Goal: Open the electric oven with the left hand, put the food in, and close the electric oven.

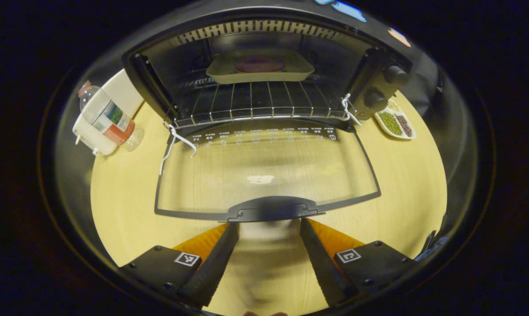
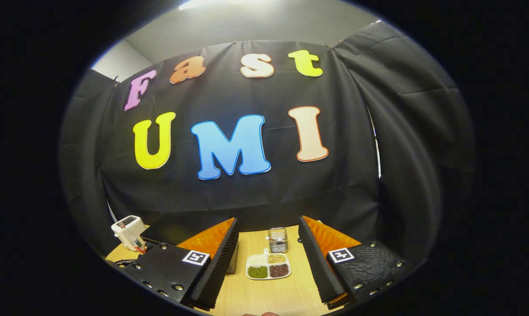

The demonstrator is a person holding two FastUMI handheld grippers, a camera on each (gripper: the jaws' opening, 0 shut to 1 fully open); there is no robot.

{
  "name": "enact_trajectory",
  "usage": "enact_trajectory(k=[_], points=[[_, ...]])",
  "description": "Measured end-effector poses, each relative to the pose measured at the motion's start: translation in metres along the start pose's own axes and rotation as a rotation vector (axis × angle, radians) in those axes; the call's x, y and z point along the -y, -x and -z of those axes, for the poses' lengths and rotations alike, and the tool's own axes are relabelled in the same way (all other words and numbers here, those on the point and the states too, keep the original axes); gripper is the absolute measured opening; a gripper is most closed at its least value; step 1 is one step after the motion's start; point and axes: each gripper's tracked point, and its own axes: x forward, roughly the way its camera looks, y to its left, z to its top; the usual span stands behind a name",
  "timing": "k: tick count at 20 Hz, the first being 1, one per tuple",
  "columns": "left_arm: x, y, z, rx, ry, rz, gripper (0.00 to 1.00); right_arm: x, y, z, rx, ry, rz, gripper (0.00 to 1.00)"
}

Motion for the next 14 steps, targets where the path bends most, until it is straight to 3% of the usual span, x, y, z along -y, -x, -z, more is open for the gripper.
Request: enact_trajectory(k=[5, 6, 10, 14], points=[[0.001, 0.004, -0.002, 0.015, -0.006, -0.003, 0.96, -0.005, 0.0, 0.0, -0.006, -0.006, -0.006, 0.84], [0.001, 0.007, -0.002, 0.027, -0.007, -0.002, 1.0, -0.007, 0.0, 0.0, -0.005, -0.005, -0.011, 0.84], [0.002, 0.026, -0.006, 0.077, -0.007, 0.0, 0.96, -0.017, 0.002, -0.002, 0.001, -0.003, -0.034, 0.84], [0.002, 0.039, -0.011, 0.119, 0.008, 0.007, 1.0, -0.024, 0.004, -0.002, 0.003, -0.001, -0.055, 0.84]])
